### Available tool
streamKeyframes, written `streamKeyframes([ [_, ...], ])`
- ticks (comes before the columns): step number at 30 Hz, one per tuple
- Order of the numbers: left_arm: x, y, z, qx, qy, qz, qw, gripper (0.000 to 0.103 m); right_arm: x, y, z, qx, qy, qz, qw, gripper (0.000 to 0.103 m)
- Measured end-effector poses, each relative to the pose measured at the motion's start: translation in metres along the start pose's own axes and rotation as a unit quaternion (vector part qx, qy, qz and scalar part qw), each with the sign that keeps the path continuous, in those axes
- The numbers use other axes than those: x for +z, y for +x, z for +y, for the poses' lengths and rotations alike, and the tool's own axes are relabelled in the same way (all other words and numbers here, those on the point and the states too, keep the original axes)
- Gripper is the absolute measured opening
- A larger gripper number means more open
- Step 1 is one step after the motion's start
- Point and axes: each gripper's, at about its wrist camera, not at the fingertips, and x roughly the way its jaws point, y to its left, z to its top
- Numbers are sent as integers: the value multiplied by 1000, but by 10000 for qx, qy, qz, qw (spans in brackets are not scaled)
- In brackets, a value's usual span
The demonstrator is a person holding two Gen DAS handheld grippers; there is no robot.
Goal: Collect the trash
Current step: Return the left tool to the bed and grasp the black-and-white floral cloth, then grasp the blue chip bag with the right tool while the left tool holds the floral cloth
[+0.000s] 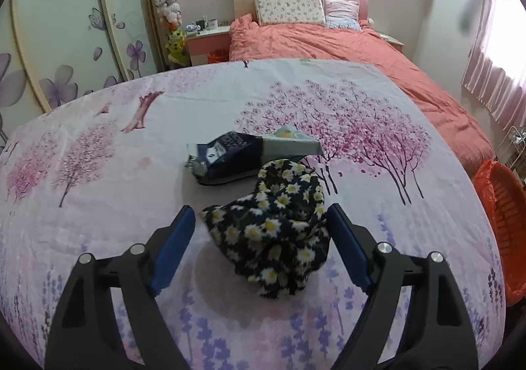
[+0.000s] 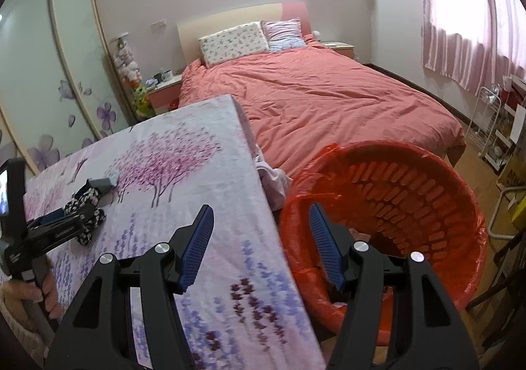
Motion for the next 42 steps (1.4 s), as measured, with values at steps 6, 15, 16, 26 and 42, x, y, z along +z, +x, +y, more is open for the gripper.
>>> streamKeyframes([
  [6, -3, 17, 5, -175, -163, 222, 9995, 40, -2, 3, 26, 81, -199, 95, 9997, 61],
  [15, -21, -12, 72, 66, -289, 43, 9996, 20, -5, 23, 82, 488, -533, 319, 9969, 61],
  [16, -24, -15, 84, 199, -325, 11, 9993, 20, -5, 28, 92, 558, -585, 355, 9961, 61],
  [26, -31, -6, 179, 645, -1185, 160, 9907, 26, 1, 76, 175, 980, -1010, 405, 9892, 54],
  [42, -34, -5, 178, 606, -1179, 172, 9910, 26, 17, 141, 192, 1100, -868, 1198, 9829, 37],
])
